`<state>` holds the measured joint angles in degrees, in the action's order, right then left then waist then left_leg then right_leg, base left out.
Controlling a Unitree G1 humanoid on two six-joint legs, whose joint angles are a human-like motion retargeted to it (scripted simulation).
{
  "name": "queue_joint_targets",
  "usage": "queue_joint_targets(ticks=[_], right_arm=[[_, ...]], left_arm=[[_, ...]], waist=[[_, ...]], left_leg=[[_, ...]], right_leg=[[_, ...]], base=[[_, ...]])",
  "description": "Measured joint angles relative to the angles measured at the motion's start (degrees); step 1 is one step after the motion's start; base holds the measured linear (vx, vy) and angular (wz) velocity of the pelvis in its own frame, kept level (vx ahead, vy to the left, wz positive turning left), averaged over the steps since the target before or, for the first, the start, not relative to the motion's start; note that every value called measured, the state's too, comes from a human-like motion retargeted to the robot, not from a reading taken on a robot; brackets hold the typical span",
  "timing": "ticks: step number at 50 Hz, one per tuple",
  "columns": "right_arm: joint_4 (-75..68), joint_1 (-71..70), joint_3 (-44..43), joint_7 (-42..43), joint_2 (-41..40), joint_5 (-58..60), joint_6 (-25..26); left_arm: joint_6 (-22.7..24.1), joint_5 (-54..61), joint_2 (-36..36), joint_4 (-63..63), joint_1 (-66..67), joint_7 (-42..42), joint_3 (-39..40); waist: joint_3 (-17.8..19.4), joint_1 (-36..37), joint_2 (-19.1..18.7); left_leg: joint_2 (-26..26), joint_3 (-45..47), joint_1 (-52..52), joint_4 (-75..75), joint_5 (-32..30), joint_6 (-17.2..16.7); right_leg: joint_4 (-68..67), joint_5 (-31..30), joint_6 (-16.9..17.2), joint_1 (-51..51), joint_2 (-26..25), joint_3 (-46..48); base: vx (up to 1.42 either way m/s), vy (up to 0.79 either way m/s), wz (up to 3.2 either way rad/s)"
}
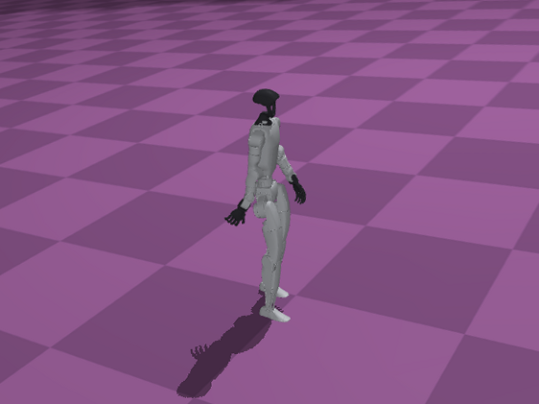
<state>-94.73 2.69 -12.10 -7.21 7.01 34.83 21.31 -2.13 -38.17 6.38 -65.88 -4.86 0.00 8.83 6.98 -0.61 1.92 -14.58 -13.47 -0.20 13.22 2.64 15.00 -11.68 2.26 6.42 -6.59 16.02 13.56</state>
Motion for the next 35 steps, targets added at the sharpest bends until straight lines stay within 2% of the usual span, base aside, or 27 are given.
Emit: queue_joint_targets(ticks=[2,5,10,13,18,20,22,23,27,30,32,35], right_arm=[[0.22,-1.27,-0.94,1.09,-0.04,-0.83,0.84],[1.07,-3.68,-2.47,2.8,0.83,-4.53,1.35],[3.63,-7.88,-3.35,6.13,4.51,-6.84,0.3],[5.23,-9.29,-3.38,8.61,6.59,-7.61,-2.32],[5.93,-10.95,-3.57,10.92,8.65,-10.78,-6.43],[5.65,-11.95,-3.84,11.7,8.34,-11.66,-6.59],[5.44,-12.92,-4.03,11.47,7.4,-12.05,-6.58],[5.42,-13.32,-4.02,11.11,6.77,-12.19,-6.63],[5.81,-14.8,-3.19,9.15,3.62,-12.27,-7.41],[6.05,-15.84,-1.36,7.62,1.17,-11.45,-8.22],[6.2,-16.73,-0.03,5.97,-0.24,-9.58,-8.57],[6.89,-17.91,2.22,3.55,-1.73,-5.52,-8.77]], left_arm=[[-0.68,1.03,-0.58,-2.55,0.54,0.1,1.63],[-2.03,2.59,-1.17,-7.27,1.32,0.41,4.28],[-4.44,5.11,-0.66,-14.44,3.98,1.32,8.22],[-6.27,5.95,-0.71,-16.92,5.88,2.71,9.73],[-7.89,6.43,-2.82,-18.36,9.27,1.14,11.67],[-8.41,5.78,-3.95,-18.58,10.7,-1.69,12.12],[-8.44,4.62,-4.87,-18.91,11.96,-3.83,12.15],[-8.33,4.0,-5.26,-19.15,12.47,-4.47,11.99],[-8.36,1.02,-6.38,-20.07,12.87,-5.44,11.09],[-8.53,-1.16,-7.18,-19.6,12.61,-6.35,10.51],[-8.35,-1.96,-7.63,-18.92,12.42,-7.1,10.4],[-8.43,-2.6,-8.19,-18.14,11.92,-9.46,10.26]], waist=[[-0.16,2.72,0.28],[0.2,5.75,0.16],[-0.17,0.85,-0.76],[-0.55,-0.55,-1.6],[-0.94,-0.42,-2.85],[-1.03,-0.79,-3.02],[-1.11,-0.88,-3.14],[-1.08,-0.7,-3.17],[-0.19,1.66,-2.58],[0.24,3.53,-1.85],[0.52,4.76,-1.36],[1.0,6.71,-0.67]], left_leg=[[-0.02,-0.5,-0.5,-0.19,0.03,0.0],[0.68,-1.16,-1.59,0.24,-0.43,-1.31],[2.05,-1.76,-7.21,5.07,-1.66,-6.84],[4.52,8.43,-9.4,5.46,-2.3,-8.33],[9.65,40.23,-6.81,-0.57,-3.44,-7.72],[9.58,50.86,-4.74,-3.4,-4.27,-6.86],[8.83,55.8,-3.46,-5.67,-5.45,-6.34],[8.55,55.24,-3.46,-6.18,-5.97,-6.49],[6.64,42.04,-7.27,-2.22,-8.09,-7.73],[6.1,37.48,-9.69,0.99,-9.88,-9.4],[5.49,36.38,-10.85,2.33,-8.36,-10.55],[5.04,37.03,-11.8,2.03,-4.8,-8.99]], right_leg=[[1.2,1.23,-2.01,1.84,-0.5,1.91],[2.41,3.0,-2.52,4.77,-0.62,6.97],[10.3,3.79,-3.82,13.11,-4.58,21.38],[12.93,5.14,-3.99,15.97,-7.45,27.95],[14.99,7.64,-4.25,18.84,-11.49,35.1],[15.61,8.5,-4.3,19.91,-12.56,37.67],[16.15,9.13,-3.92,20.97,-13.47,40.41],[16.33,9.33,-3.66,21.45,-13.81,41.65],[16.68,9.95,-2.73,22.77,-14.28,45.16],[16.68,10.32,-1.97,23.23,-14.22,47.77],[16.68,10.46,-1.42,23.57,-14.14,49.15],[16.68,10.59,-0.63,24.26,-13.88,50.41]], base=[[-0.04,-0.26,1.22],[-0.07,-0.29,1.66],[-0.08,-0.3,2.75],[-0.16,-0.18,2.48],[-0.14,-0.04,1.95],[-0.09,0.0,1.72],[-0.06,0.01,1.61],[-0.04,0.02,1.46],[-0.07,-0.01,1.2],[-0.01,0.04,1.05],[0.04,0.02,0.82],[0.11,0.03,0.51]])
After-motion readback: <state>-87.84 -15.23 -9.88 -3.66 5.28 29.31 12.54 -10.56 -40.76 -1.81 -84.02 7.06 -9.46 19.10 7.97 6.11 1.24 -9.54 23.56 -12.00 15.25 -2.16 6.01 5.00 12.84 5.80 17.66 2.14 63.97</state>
